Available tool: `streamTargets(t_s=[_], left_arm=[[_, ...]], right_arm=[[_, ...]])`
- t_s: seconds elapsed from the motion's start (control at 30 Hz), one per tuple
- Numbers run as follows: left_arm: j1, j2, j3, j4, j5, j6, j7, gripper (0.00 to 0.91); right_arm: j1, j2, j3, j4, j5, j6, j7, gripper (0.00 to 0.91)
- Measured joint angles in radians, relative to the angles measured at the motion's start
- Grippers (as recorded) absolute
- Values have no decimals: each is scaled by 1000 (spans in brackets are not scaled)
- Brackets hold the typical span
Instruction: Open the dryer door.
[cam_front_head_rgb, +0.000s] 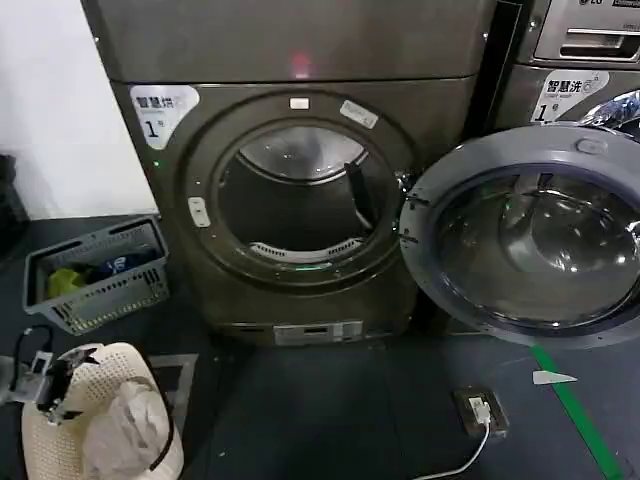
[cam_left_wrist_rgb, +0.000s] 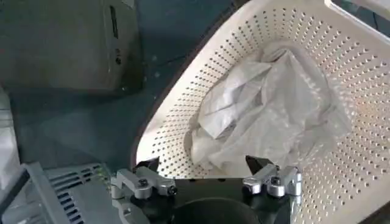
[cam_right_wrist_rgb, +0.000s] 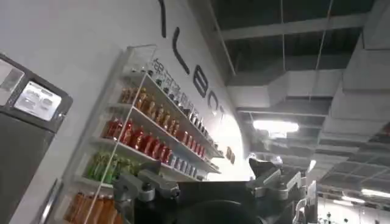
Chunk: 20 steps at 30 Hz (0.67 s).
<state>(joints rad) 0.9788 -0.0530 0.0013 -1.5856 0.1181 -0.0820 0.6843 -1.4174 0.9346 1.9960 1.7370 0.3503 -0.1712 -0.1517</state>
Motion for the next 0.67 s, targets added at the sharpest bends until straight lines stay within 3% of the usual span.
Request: streamTargets(t_s=[0.67], left_arm=[[-8,2,-2,12,38,-28,39,907]], right_arm=[[-10,20,11,20,-9,-4,-16,907]])
